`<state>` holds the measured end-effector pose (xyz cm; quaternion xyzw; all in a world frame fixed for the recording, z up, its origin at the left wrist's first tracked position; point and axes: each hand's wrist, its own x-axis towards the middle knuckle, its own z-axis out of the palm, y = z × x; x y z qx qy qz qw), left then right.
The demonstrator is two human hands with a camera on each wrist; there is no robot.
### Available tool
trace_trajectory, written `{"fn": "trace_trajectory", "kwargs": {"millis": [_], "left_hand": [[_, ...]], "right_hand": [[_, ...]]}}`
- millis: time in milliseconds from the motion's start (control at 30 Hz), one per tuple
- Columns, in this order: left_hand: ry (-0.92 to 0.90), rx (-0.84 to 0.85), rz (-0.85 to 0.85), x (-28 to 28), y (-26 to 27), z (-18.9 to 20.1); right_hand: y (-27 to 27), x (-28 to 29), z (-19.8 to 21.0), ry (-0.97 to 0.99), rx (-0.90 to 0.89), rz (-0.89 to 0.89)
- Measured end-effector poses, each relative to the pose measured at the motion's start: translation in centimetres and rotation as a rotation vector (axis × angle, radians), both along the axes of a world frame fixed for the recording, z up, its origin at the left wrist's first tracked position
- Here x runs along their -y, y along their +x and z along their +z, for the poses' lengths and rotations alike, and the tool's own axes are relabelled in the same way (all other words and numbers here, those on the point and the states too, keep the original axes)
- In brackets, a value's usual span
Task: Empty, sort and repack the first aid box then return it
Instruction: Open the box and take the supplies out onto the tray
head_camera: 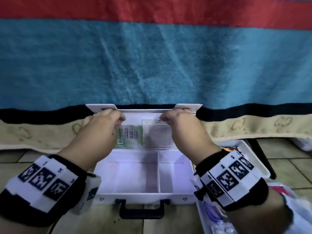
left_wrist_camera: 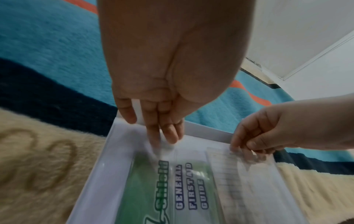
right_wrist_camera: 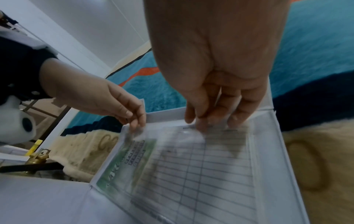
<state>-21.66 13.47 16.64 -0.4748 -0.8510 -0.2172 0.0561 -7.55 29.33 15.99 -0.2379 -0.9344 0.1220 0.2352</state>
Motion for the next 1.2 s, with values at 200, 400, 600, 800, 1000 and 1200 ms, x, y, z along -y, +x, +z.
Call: {"fn": "trace_trajectory", "kwargs": {"millis": [200,400,600,800,1000,1200], "left_hand": [[-0.023,-0.048,0.025,-0.9,0.1,0.6],[-0.201,-0.151,0.082,-1.8,-0.4,0.8],[-0.306,-0.268,0.17,-2.8,-0.1,0.2],[-0.29,-0.29,0.169,-2.5,0.1,-0.4],[-0.022,-0.177,0.16,-1.8,1.0,0.4],[0.368,-0.083,0.057,-1.3,2.9,3.2]], "right_hand": [[-0.1,-0.4,0.4,-0.063,0.029,-0.023],[0.2,-0.4,1.2,0.024,0.108,-0.042],[0.2,-0.1,1.9,0.077,0.216,-0.084],[0.3,0.2,1.4,0.144,0.239,-0.09],[0.8,-0.2,1.5,0.009,-0.036,-0.117],[2.3,-0.3,4.1,0.106,-0.342,-0.152]]}}
